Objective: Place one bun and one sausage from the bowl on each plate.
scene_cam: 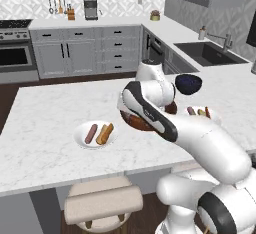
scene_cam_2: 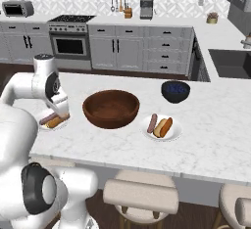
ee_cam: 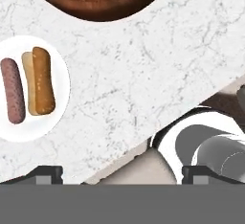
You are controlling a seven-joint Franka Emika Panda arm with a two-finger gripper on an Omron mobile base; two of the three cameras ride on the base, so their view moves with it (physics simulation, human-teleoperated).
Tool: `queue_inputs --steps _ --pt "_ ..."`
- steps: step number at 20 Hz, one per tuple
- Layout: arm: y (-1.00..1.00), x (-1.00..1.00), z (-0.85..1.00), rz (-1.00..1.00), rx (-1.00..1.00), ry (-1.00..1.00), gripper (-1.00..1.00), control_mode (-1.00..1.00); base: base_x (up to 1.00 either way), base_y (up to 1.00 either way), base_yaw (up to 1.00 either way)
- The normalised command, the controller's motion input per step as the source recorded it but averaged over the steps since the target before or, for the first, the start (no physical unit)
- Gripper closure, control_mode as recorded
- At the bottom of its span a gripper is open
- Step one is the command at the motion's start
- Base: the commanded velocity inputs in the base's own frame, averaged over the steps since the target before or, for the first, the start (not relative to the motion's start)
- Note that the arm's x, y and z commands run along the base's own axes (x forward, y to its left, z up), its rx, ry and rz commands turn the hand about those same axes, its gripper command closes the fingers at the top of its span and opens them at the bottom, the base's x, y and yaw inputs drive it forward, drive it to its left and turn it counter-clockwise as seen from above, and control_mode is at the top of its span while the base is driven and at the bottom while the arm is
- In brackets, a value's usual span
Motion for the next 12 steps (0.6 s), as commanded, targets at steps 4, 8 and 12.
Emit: queue_inputs --steps 4,8,12 --pt "-1.00 -1.00 0.32 -0.14 0.01 0.04 -1.00 -1.00 0.00 0.00 0.00" --pt "-1.00 -0.77 0.02 -0.12 -0.06 0.00 -1.00 -1.00 0.00 0.00 0.00" --pt "-1.00 -0.45 0.00 -0.10 -0.09 -0.01 -1.00 -1.00 0.00 0.00 0.00"
